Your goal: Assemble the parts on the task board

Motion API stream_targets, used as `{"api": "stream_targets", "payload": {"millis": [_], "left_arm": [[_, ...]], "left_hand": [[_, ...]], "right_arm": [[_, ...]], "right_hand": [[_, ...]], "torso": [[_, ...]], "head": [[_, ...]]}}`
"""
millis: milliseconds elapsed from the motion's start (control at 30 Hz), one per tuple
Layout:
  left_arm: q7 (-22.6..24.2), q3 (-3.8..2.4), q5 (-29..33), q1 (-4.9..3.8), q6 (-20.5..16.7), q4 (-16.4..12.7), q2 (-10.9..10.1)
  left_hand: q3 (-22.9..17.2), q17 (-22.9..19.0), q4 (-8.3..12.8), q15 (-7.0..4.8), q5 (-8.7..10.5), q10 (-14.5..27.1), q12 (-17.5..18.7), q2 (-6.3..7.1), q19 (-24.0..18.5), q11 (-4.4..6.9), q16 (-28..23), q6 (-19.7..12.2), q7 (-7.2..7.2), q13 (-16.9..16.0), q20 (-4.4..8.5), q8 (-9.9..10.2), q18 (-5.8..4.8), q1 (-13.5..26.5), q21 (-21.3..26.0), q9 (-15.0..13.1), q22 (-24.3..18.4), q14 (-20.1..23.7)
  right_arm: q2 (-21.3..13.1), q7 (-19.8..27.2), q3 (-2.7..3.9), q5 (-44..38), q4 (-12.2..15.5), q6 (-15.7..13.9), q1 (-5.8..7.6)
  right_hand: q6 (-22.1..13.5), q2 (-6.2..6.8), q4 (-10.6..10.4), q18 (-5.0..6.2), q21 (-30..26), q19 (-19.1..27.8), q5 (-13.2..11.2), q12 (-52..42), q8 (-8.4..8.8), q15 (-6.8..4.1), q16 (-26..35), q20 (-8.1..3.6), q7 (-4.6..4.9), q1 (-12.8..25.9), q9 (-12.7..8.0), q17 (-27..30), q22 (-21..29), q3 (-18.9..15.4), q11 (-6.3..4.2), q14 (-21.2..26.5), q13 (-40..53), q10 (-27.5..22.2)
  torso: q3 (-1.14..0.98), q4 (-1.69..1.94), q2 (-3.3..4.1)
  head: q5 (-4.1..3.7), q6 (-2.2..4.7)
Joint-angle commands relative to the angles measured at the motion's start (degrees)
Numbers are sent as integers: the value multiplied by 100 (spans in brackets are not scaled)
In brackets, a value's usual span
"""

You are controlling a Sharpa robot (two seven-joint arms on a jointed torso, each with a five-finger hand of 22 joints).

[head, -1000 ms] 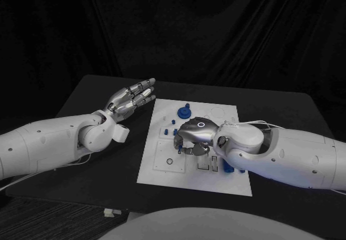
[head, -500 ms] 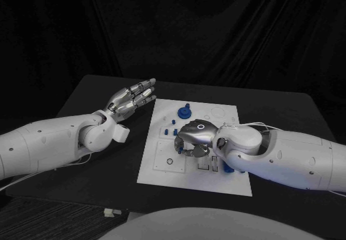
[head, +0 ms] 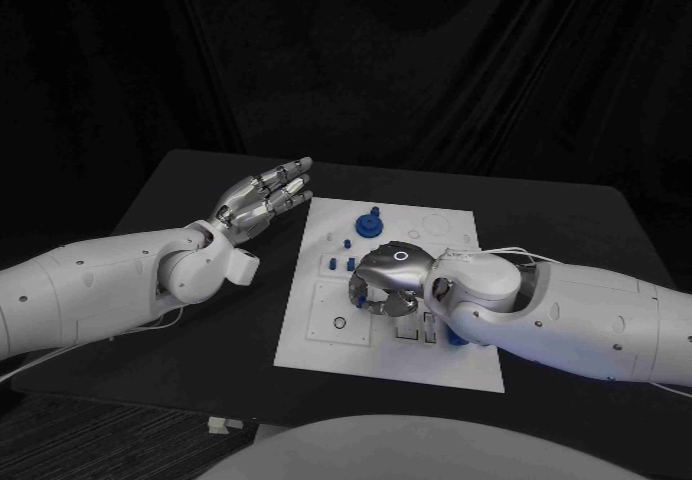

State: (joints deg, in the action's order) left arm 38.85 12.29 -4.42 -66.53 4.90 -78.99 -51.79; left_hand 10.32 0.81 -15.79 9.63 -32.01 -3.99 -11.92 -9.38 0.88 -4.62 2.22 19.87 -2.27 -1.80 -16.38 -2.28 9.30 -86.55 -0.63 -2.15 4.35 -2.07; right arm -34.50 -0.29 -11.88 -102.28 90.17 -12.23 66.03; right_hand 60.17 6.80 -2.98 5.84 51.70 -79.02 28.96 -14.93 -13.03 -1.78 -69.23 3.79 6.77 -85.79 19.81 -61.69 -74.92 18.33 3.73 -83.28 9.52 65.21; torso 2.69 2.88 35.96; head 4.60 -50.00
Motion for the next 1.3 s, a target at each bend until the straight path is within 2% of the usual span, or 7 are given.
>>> {"api": "stream_targets", "payload": {"millis": [33,733,1300], "left_arm": [[832,-5,31,9,82,-2,15],[775,-5,31,16,120,43,39],[747,-5,31,31,168,71,61]], "left_hand": [[-50,6,-1,57,-20,25,4,-9,2,-14,25,14,-39,-4,-28,10,86,-50,-17,-5,10,-5],[-68,6,0,73,-22,44,25,-27,5,-2,29,5,-81,-1,-32,12,81,-79,-18,-4,10,-2],[-75,5,1,80,-23,53,36,-31,6,12,31,13,-110,0,-33,10,78,-92,-17,-6,6,0]], "right_arm": [[8,36,0,-13,-6,-96,-27],[23,18,0,-14,-17,-148,-39],[49,-53,0,-335,-44,-188,-44]], "right_hand": [[-7,3,4,68,-15,5,6,-28,27,37,12,47,25,-69,-9,-12,-648,20,-45,-2,7,80],[3,6,41,72,-9,13,-34,-34,61,33,16,48,22,-87,-23,-6,-646,36,-49,2,16,99],[-3,17,57,77,-31,24,-38,-27,81,35,31,49,28,-91,-31,12,-641,41,-43,10,16,88]], "torso": [[-3,-1,-3],[-1,-2,-5],[-1,0,-3]], "head": [[5,0],[16,0],[18,0]]}}
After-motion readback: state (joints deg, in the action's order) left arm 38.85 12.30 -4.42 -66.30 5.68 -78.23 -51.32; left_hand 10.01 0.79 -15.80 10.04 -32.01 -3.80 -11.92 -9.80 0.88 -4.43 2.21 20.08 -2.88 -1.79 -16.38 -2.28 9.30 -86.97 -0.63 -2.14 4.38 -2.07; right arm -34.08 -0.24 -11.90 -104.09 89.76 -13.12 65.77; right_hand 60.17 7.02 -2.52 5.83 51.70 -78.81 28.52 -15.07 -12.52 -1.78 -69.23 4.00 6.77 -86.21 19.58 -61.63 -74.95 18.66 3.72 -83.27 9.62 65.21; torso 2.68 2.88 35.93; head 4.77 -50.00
